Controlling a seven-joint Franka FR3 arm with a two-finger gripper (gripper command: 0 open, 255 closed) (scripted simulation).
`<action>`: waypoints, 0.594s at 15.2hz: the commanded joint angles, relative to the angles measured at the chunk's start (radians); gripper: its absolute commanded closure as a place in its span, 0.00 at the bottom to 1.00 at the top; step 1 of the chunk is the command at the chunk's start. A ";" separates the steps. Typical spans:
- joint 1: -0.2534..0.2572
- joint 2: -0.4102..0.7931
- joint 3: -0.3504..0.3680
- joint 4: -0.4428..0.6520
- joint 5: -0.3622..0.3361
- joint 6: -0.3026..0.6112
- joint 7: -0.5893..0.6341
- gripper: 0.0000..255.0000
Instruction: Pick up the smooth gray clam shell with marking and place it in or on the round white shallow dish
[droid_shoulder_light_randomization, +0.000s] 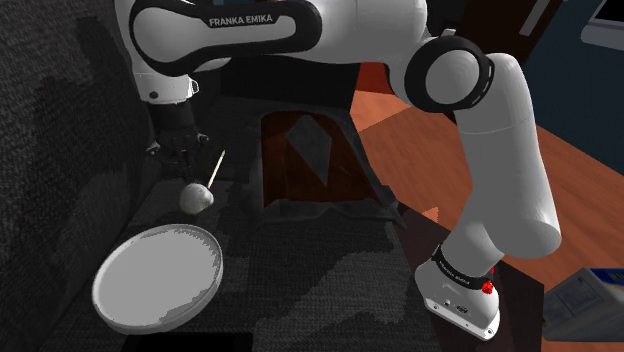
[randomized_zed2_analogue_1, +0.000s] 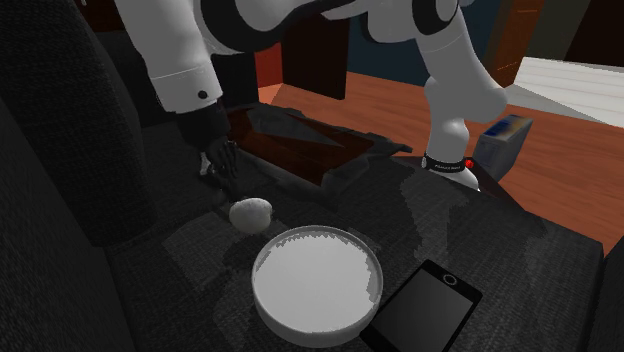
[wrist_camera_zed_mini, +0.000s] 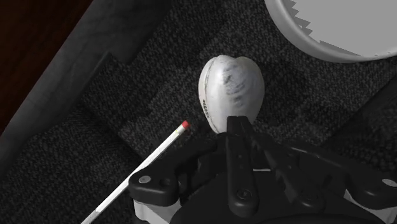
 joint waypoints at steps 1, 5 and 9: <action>0.000 0.000 0.000 0.000 0.000 0.000 0.000 1.00; 0.072 -0.170 0.030 -0.293 -0.250 0.166 -0.291 0.00; 0.073 -0.215 0.039 -0.420 -0.320 0.266 -0.351 0.00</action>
